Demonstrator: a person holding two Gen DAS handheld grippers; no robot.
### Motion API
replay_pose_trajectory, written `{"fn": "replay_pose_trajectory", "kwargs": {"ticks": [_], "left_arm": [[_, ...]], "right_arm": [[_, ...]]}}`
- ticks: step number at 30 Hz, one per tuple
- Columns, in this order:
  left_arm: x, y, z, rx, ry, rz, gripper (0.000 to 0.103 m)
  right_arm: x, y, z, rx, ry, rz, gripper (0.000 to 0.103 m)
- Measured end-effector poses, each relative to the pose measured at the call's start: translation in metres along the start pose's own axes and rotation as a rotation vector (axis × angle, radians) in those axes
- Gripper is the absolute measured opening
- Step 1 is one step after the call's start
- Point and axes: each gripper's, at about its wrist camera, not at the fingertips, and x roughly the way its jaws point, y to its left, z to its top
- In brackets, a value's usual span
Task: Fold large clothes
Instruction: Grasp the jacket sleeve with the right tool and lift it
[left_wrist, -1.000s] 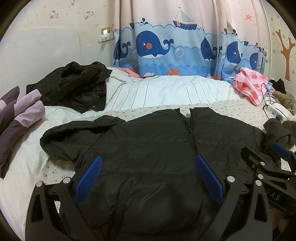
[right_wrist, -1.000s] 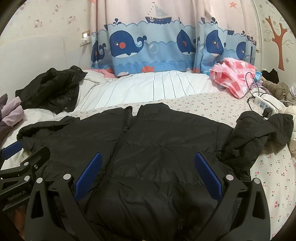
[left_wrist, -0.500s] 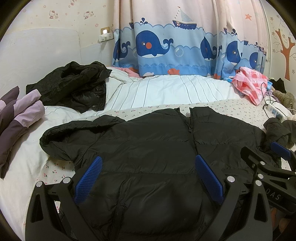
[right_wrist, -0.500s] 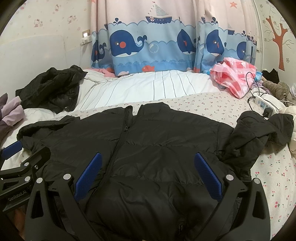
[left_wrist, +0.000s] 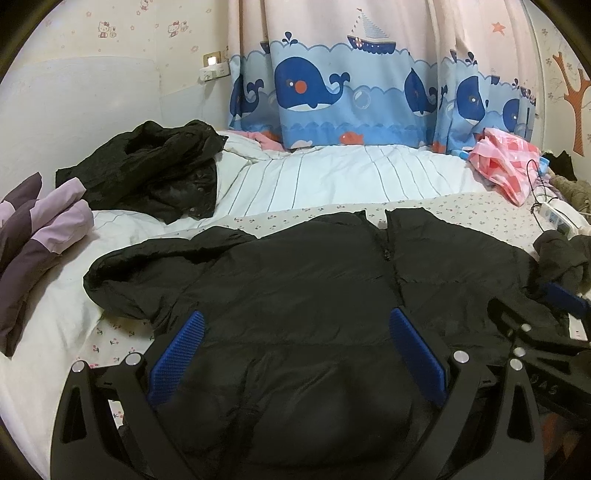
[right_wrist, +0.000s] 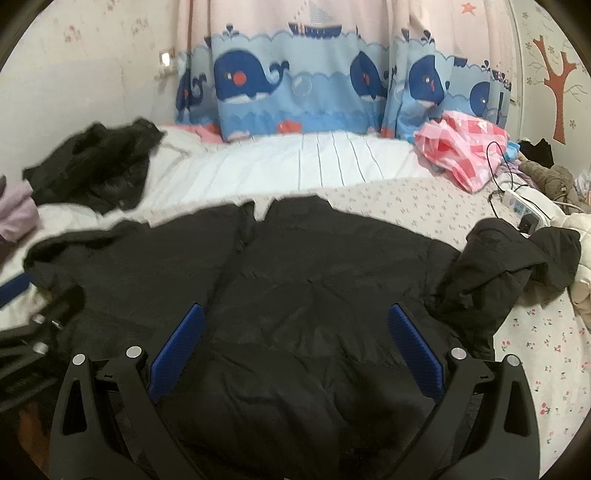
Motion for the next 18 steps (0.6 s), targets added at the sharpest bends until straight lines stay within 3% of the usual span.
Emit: {"fn": "replay_pose_trajectory", "kwargs": {"ticks": [3,8,13,18], "left_arm": [[0.002,0.002,0.000,-0.003,0.010,-0.004,0.096],[0.003,0.000,-0.002,0.009,0.009,-0.003,0.096],[0.005,-0.006,-0.005,0.034,0.012,-0.002,0.096],[0.008,-0.007,-0.006,0.031,0.026,-0.007,0.096]], "right_arm": [[0.010,-0.004,-0.004,0.002,0.049,-0.003,0.096],[0.000,-0.009,0.001,0.016,0.012,0.035,0.096],[-0.002,-0.015,0.005,0.036,0.029,0.051,0.096],[-0.014,-0.060,0.024,0.151,0.044,0.078,0.096]]}}
